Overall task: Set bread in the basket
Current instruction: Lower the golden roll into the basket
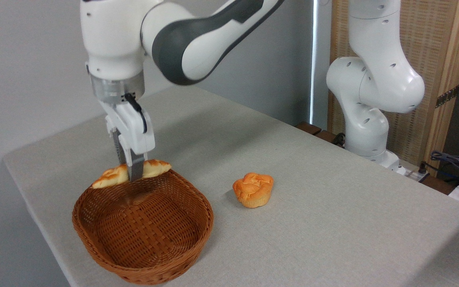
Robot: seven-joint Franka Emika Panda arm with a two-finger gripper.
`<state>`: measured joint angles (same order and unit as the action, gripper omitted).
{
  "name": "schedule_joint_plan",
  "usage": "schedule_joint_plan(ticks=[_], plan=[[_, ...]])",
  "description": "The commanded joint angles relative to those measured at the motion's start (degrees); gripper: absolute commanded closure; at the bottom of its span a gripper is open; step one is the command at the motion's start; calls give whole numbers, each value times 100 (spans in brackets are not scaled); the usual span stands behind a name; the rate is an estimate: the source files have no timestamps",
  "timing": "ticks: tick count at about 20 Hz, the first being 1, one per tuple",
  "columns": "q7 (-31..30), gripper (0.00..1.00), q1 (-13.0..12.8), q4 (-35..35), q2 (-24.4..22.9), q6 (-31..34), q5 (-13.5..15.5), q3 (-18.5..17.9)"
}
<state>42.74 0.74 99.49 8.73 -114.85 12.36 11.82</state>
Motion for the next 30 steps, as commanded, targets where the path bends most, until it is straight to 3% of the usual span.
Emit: schedule_joint_plan(ticks=[1,3,5,10,26,30], plan=[[-196,63,-57,-140,269,-160,642,-39],[-205,60,-57,-140,340,-239,688,-39],[-222,44,-48,-140,384,-239,741,-39],[-196,44,-48,-149,419,-266,759,-48],[-222,11,-13,-457,296,-90,838,-312],[-222,8,-13,-457,287,-81,820,-312]])
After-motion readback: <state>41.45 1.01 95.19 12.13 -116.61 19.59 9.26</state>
